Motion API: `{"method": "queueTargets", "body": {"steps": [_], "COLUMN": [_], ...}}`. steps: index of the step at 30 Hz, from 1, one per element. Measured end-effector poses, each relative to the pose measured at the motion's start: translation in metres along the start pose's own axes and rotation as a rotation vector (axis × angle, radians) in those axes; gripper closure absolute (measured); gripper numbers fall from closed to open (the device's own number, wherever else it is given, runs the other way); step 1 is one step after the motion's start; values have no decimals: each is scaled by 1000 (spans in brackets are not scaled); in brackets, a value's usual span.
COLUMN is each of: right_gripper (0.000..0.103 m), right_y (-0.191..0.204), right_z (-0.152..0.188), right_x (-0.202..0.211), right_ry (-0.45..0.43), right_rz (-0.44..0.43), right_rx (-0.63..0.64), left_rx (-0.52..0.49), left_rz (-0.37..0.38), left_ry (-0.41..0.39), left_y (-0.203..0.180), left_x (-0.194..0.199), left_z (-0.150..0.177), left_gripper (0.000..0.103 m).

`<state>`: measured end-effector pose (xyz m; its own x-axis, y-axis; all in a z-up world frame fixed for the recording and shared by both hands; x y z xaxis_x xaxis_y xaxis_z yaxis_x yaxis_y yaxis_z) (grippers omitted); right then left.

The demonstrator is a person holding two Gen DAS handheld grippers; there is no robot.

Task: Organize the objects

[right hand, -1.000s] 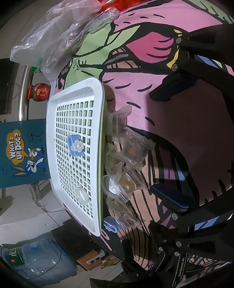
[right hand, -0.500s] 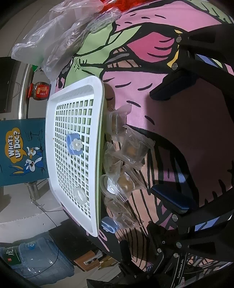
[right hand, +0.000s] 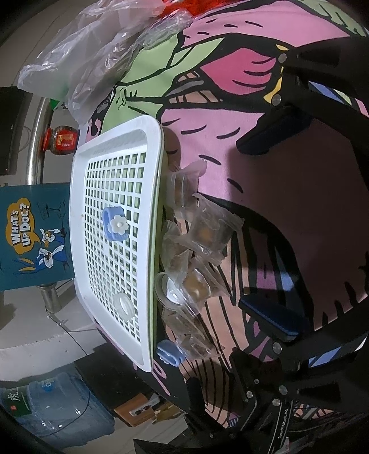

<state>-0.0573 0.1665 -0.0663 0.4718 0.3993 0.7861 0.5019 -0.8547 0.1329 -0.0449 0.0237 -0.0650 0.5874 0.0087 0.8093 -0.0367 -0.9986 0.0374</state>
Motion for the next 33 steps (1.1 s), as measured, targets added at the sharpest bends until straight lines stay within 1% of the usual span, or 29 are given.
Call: {"method": "queueTargets", "body": {"steps": [10,14,15,16,18,20,25,29,31,32,33], "right_gripper": [1,1,1,1,2,5,17,22,28,30,31], "right_y": [0,-2,-3,-4,-7,-8,-5,-7,-7,-9,-9], "right_z": [0,-2,-3,-4,-6,-8,-15,-17,-17,-17,-17], "right_x": [1,5,7,8,9,9,9,5,1,0,1], "right_ry": [-7,-28,-37,-42,-50,-56,-69,-64,-52,-53,-55], "right_rz": [-16,-44,-58,-62,-61,-58,-43,-40,-38,-36,-35], "right_rx": [-9,-34,-49,-56,-70,-70,-56,-61,-66,-67,-66], "left_rx": [1,8,10,15,35,64,149,172,185,194,202], "left_rz": [0,13,13,10,14,17,33,19,7,7,6], "left_ry": [0,-3,-4,-8,-20,-34,-52,-81,-85,-84,-81], "left_y": [0,2,3,4,9,15,31,37,39,41,42], "left_x": [0,2,2,3,5,6,6,7,4,1,-2], "left_z": [-1,0,0,-2,-6,-12,-21,-32,-36,-37,-38], "left_gripper": [0,0,2,8,10,10,10,11,11,12,17]}}
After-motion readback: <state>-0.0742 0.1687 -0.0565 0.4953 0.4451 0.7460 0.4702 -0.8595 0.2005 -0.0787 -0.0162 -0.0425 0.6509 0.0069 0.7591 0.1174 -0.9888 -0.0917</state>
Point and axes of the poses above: each gripper's, at about its wrist camera, not at the fingertips, and x roughly against the way its jaws point, y to its left, z to its underside, the point moved 8 cm from there along -x, roughly the way its jaws point, and after that the axes turned 2 degrees about -z, right-handed, at the moved point
